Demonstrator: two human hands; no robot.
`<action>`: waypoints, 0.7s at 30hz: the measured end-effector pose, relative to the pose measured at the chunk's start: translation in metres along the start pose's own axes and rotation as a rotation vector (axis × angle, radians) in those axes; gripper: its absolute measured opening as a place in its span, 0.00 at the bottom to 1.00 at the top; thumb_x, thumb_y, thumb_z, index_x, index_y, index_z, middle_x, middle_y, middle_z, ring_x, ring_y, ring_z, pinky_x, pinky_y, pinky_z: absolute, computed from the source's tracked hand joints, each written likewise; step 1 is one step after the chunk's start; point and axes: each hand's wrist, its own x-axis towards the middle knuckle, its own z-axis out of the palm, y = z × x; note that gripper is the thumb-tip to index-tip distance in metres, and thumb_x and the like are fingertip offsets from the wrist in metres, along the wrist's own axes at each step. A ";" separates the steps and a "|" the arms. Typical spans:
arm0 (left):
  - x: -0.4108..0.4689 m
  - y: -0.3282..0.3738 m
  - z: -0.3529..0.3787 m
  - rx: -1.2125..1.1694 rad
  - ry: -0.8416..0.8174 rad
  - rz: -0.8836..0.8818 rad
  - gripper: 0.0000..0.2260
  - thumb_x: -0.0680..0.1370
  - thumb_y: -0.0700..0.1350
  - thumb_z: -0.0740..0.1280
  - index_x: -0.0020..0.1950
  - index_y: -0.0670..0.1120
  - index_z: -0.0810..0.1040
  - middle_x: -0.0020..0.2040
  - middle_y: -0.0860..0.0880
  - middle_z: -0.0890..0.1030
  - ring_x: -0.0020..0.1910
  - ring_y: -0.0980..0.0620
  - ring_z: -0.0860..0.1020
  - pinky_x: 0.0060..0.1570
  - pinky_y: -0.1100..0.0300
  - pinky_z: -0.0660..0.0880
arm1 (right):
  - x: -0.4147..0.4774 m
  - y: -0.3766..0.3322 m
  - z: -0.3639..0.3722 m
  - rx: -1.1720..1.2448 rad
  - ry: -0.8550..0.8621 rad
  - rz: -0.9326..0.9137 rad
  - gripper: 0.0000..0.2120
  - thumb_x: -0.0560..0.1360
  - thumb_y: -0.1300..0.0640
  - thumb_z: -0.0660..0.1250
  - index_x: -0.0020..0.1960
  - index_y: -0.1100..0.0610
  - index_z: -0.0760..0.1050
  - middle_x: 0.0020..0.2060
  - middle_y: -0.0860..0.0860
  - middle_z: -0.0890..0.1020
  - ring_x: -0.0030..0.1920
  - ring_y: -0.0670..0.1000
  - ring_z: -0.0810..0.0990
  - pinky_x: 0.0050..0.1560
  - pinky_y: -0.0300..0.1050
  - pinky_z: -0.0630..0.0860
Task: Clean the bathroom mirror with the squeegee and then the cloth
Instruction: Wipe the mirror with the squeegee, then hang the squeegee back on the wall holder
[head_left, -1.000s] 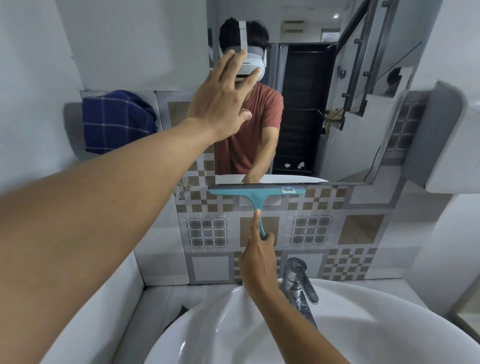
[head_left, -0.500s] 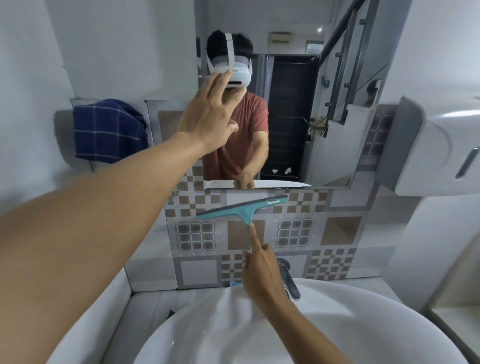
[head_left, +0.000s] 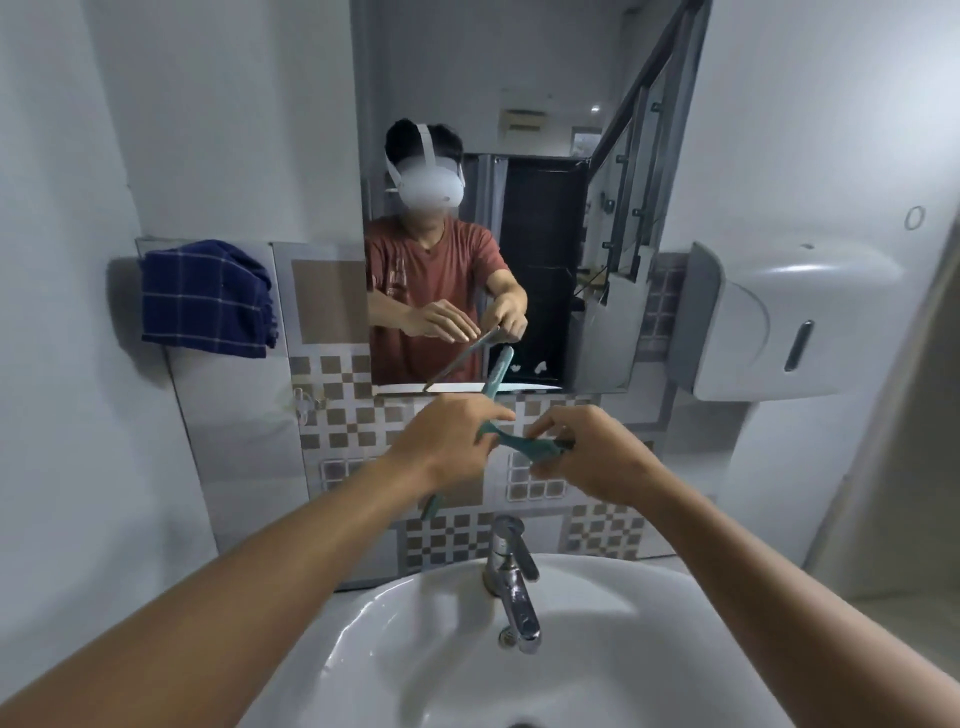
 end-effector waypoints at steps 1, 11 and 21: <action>-0.002 0.003 0.004 0.018 -0.021 0.021 0.12 0.79 0.41 0.68 0.61 0.48 0.83 0.57 0.47 0.85 0.57 0.47 0.80 0.61 0.50 0.77 | 0.000 -0.003 -0.008 -0.029 -0.021 -0.013 0.16 0.70 0.60 0.78 0.55 0.50 0.80 0.49 0.50 0.86 0.44 0.46 0.84 0.45 0.42 0.82; -0.010 0.025 -0.008 -0.059 -0.058 -0.103 0.11 0.77 0.46 0.72 0.59 0.52 0.84 0.53 0.53 0.86 0.49 0.56 0.82 0.57 0.58 0.78 | -0.003 -0.024 -0.055 -0.261 -0.034 -0.065 0.13 0.66 0.49 0.81 0.48 0.48 0.82 0.40 0.43 0.84 0.41 0.45 0.82 0.44 0.43 0.81; -0.027 0.019 -0.026 -0.363 -0.052 -0.277 0.09 0.79 0.44 0.70 0.59 0.48 0.83 0.55 0.53 0.85 0.54 0.55 0.82 0.57 0.57 0.79 | 0.001 -0.049 -0.047 0.371 0.110 -0.151 0.11 0.71 0.62 0.78 0.51 0.58 0.81 0.41 0.55 0.86 0.39 0.52 0.87 0.41 0.45 0.85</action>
